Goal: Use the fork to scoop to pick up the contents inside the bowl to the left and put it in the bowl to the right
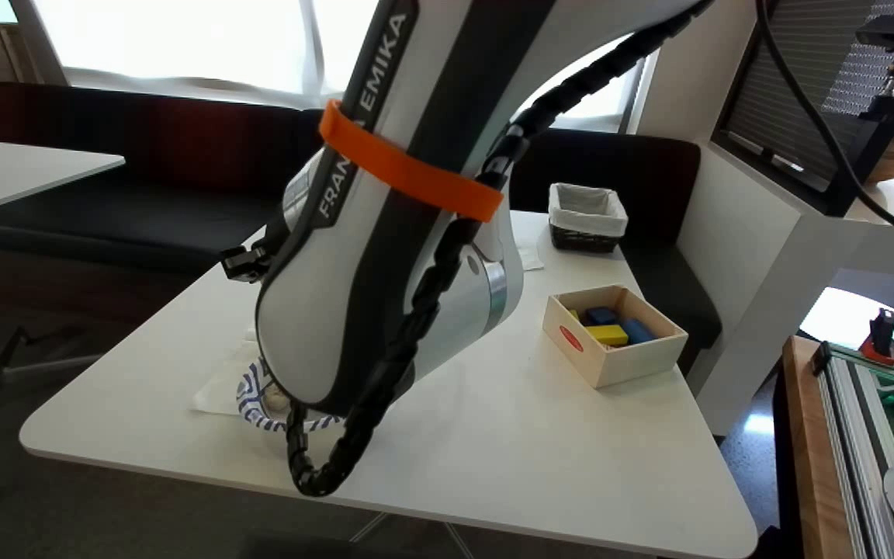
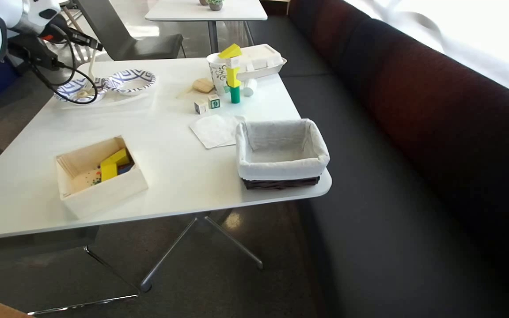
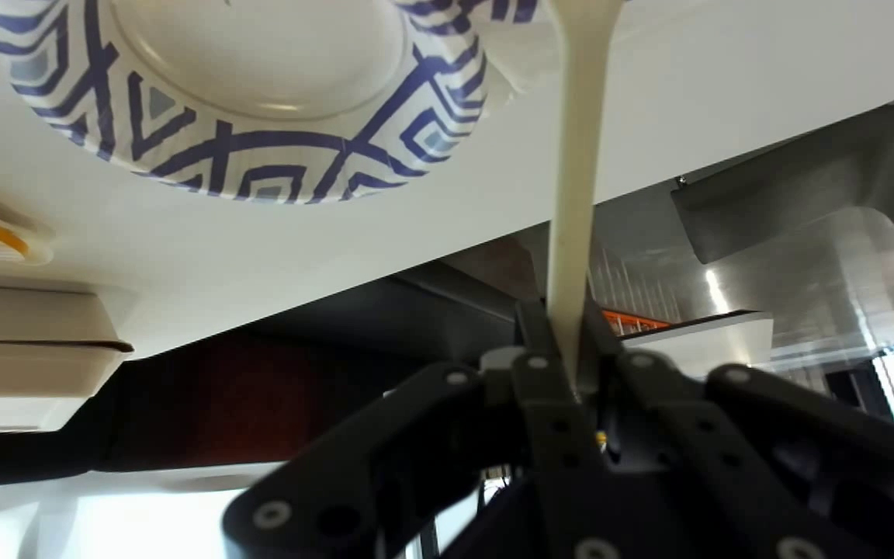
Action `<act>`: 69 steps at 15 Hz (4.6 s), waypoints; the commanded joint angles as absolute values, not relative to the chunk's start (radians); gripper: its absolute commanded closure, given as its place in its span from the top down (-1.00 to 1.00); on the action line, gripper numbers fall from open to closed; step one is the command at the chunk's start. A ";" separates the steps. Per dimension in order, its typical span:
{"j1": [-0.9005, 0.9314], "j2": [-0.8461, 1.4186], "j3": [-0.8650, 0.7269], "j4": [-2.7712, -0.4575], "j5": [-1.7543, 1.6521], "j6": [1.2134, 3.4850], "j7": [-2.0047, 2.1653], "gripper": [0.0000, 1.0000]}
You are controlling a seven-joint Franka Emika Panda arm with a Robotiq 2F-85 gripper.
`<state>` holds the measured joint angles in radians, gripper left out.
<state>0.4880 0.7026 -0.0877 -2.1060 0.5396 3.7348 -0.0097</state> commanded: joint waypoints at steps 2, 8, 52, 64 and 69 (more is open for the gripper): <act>0.570 0.700 -0.138 -2.111 0.642 3.711 -0.069 -0.94; 0.731 0.689 -0.204 -2.129 0.854 3.786 -0.170 -0.94; 0.279 0.684 0.070 -2.286 -0.014 4.066 -0.137 -0.94; 0.147 0.681 0.088 -2.289 -0.257 4.104 -0.113 -0.77; 0.095 0.712 0.112 -2.263 -0.426 4.127 -0.067 -0.94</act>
<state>0.1446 0.6857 0.0883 -2.2818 -0.3061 4.1068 -0.1026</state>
